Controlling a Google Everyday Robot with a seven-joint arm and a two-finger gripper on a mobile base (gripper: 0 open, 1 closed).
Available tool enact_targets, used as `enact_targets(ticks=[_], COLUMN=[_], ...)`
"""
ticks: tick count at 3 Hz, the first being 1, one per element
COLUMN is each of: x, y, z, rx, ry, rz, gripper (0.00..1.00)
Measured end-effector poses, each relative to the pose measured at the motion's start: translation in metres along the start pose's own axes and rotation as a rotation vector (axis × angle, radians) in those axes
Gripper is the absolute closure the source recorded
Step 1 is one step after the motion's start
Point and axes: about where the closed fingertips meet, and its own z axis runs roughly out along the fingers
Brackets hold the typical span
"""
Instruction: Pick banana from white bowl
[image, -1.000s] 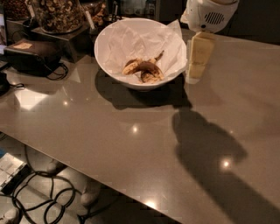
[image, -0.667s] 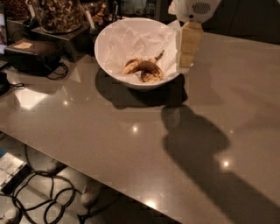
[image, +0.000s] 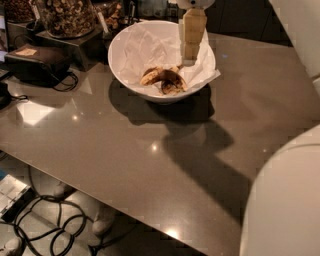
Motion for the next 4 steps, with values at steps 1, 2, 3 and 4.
enact_targets(ticks=[1, 2, 3, 4], x=[-0.008, -0.01, -0.007, -0.002], y=[-0.014, -0.028, -0.039, -0.041], z=[0.021, 0.048, 0.076, 0.099], rx=[-0.026, -0.053, -0.078, -0.11], ry=[-0.014, -0.021, -0.027, -0.042], rz=[-0.01, 0.001, 0.024, 0.05], gripper=[0.0, 0.0, 0.1, 0.17])
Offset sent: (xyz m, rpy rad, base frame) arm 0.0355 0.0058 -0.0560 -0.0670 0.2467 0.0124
